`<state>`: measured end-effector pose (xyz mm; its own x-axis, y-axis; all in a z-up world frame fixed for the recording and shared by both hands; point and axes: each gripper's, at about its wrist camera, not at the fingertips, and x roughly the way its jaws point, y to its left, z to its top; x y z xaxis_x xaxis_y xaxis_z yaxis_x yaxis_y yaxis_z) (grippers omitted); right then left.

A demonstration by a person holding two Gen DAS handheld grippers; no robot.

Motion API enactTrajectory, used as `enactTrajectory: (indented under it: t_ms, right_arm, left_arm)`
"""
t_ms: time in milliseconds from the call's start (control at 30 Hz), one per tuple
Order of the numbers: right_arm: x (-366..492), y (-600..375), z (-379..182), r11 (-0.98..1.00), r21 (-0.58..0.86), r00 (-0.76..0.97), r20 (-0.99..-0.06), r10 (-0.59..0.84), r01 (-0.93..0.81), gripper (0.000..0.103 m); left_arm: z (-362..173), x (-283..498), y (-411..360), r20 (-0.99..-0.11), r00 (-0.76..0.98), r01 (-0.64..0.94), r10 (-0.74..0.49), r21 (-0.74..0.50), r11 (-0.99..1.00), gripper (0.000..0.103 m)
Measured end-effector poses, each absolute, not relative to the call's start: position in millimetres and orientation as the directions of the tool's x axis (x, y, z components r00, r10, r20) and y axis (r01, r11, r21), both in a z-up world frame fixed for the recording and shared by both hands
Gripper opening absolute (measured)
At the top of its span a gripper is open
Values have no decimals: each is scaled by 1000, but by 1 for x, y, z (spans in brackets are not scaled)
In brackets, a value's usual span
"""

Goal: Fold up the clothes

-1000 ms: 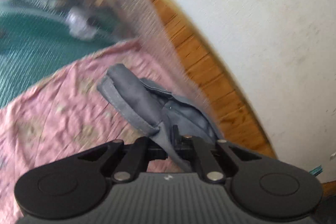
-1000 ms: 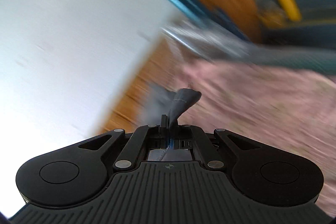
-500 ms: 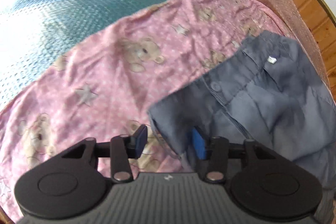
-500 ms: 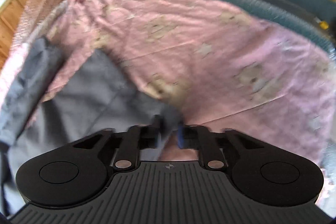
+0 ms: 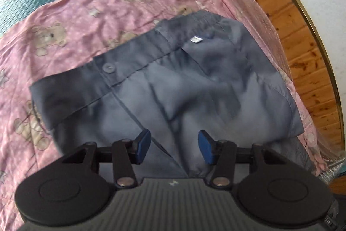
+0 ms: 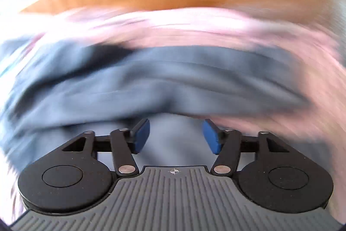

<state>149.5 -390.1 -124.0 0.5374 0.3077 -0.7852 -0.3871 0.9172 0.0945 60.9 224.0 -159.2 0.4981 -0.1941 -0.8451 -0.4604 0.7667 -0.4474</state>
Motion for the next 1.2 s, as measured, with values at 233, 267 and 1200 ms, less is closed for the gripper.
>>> enactTrajectory:
  t_ms: [233, 267, 1200]
  right_arm:
    - [157, -241, -153, 741, 195, 339, -795, 503, -642, 71]
    - [155, -228, -158, 736, 209, 323, -798, 509, -644, 71]
    - [84, -119, -187, 937, 262, 347, -878, 331, -231, 83]
  left_arm:
    - [-144, 68, 240, -870, 493, -348, -28, -227, 910, 61]
    - [-143, 71, 253, -867, 498, -350, -16, -218, 911, 64]
    - [-187, 173, 327, -777, 439, 141, -451, -437, 888, 52]
